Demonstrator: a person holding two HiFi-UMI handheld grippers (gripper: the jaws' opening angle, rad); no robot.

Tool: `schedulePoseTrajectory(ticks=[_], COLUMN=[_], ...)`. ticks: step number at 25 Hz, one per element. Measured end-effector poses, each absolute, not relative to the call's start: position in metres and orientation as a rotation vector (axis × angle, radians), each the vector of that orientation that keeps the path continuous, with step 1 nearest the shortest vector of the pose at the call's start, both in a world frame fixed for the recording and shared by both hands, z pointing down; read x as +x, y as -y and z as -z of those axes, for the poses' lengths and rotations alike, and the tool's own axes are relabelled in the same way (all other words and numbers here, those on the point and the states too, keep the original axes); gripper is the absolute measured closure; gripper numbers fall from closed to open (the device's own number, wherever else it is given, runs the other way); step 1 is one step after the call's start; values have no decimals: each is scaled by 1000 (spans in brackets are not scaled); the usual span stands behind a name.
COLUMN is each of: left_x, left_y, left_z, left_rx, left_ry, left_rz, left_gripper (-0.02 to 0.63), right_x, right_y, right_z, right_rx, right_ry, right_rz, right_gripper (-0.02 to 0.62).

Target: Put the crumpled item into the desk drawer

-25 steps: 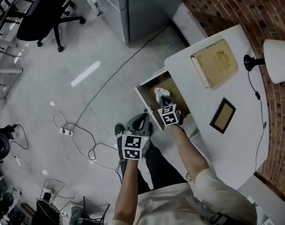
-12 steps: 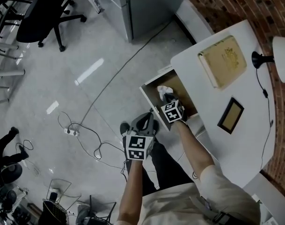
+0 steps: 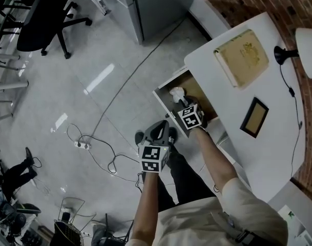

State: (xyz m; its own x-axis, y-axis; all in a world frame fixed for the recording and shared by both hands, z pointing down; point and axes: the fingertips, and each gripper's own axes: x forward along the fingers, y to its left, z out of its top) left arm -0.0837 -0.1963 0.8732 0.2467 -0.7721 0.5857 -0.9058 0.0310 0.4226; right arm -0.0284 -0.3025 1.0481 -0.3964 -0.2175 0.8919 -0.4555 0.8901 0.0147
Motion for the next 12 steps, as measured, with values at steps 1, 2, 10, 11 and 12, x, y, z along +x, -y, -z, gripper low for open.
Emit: schedulePoseTrajectory(ticks=[1,2,10,11,12], left_x=[-82,-81,-80,-80,-80], left_y=[197,197,193,193,192], left_z=[-871,-868,-850,-847,-842], left_rx=[1769,1778,1822,1823,1823], left_ry=[1547,1544,1523,1524,1526], left_rz=[-225,-228,-268,-270,-273], left_gripper=[589,589,589,589,589], right_x=[-28,-27,-21,-19,-17], right_y=[302,302,295,294,290], right_z=[-1045,-1041,-988,-979,-971], right_rx=[496,506,606,616,624], right_ry=[1995,1999,2026,2027,2030], right_rz=[-285,-290,-340,-337,-339], right_gripper=[492,492,492,492,492])
